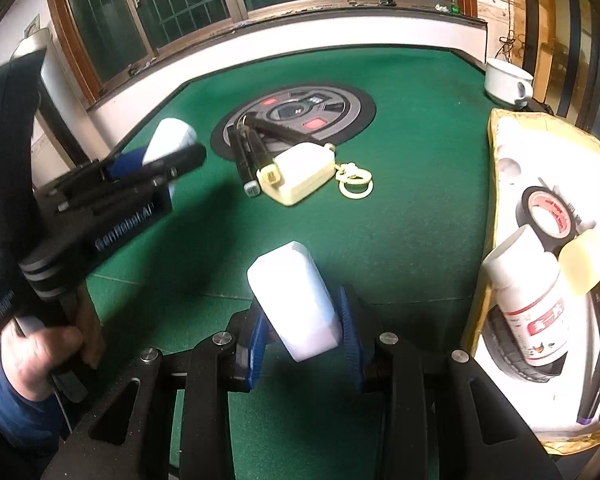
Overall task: Organize rigid objects
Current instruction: 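Lift the white bottle and white plug and carry both toward the tray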
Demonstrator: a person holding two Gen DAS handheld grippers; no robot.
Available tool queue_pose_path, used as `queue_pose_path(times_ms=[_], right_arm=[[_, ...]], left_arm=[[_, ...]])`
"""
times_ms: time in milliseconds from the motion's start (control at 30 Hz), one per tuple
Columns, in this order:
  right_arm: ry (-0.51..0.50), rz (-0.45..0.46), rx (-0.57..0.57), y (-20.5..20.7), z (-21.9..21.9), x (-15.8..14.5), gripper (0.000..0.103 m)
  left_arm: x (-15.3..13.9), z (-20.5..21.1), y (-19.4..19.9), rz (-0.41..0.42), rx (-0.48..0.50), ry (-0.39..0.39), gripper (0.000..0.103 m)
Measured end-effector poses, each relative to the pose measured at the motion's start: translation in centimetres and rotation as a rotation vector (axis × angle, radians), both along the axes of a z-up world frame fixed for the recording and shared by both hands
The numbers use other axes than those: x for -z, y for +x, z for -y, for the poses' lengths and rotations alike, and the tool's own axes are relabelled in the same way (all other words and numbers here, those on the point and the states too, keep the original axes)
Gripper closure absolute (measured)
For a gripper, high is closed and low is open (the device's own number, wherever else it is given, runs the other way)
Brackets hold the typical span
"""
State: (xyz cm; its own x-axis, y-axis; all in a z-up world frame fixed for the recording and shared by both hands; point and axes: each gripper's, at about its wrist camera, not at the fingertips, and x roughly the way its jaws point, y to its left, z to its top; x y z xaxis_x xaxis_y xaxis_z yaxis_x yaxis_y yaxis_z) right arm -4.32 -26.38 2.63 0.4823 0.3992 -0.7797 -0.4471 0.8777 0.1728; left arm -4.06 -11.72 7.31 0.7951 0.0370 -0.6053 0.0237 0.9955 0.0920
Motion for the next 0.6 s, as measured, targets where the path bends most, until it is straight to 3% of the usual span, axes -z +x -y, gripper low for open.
queue_pose_path(times_ms=[600], right_arm=[[0.036,0.053,0.039,-0.1,1.4,-2.2,0.073]], left_arm=[[-0.1,1.9,-0.9,0.035,0.027,0.063,0.068]])
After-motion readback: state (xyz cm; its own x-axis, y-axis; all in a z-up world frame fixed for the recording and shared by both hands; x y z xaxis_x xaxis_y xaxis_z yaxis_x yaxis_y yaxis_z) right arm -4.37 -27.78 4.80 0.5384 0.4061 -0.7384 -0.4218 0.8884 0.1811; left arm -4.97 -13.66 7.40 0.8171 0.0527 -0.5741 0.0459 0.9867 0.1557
